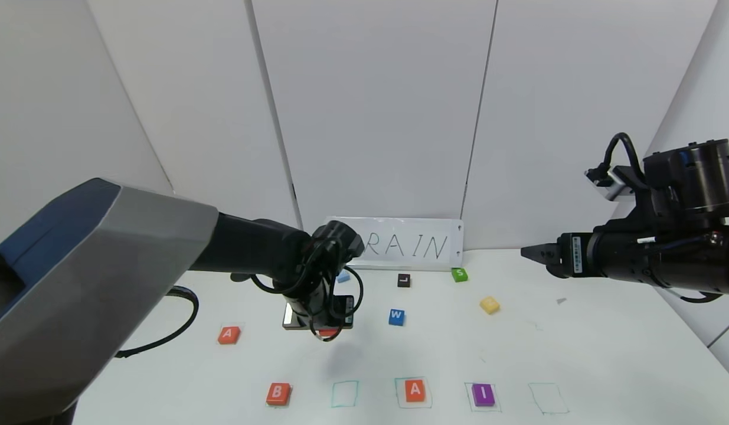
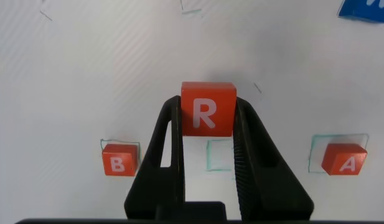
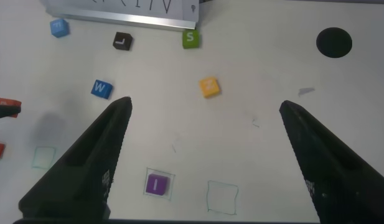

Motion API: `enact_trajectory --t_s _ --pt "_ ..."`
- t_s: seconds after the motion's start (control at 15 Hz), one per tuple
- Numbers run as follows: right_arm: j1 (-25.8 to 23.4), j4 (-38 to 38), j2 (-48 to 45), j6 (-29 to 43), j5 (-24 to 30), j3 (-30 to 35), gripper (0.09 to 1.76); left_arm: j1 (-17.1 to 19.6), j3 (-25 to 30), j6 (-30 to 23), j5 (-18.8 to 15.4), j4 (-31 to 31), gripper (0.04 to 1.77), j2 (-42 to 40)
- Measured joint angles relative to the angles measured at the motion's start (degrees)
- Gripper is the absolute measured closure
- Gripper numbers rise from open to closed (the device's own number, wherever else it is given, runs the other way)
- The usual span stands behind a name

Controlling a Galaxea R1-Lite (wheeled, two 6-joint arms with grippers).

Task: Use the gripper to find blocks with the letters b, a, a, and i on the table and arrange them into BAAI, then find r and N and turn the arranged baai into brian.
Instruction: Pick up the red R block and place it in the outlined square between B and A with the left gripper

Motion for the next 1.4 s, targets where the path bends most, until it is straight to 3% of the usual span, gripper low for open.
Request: enact_trajectory --t_s 0.13,0.33,0.4,0.6,0.73,1.07,1.4 --pt "0.0 0.1 -0.1 0.0 0.0 0.0 0.14 -1.7 4.5 -1.7 0.0 -1.8 1.30 -2.7" --pt "0.0 0.1 -0.1 0.0 0.0 0.0 0.14 -1.8 4.7 -1.8 0.0 -2.0 1.30 -2.8" --pt "0.1 0.1 -0.5 0.0 0.1 0.1 0.14 -5.8 16.4 -5.9 0.7 -10.4 1.30 -7.7" --pt "0.1 0.1 -1.0 0.1 0.1 0.1 0.14 -8.4 24.0 -7.0 3.8 -17.2 1.30 -8.5" --pt "0.1 0.1 -1.0 0.1 0.1 0.1 0.14 -10.1 27.5 -7.7 4.0 -20.6 1.30 -8.5" --pt "0.0 0.1 -1.1 0.1 0.0 0.1 0.14 -12.4 28.3 -9.1 4.1 -22.8 1.30 -5.3" --pt "-0.1 0.1 -1.1 0.1 0.1 0.0 0.14 -11.9 28.0 -9.0 4.4 -25.1 1.30 -2.3"
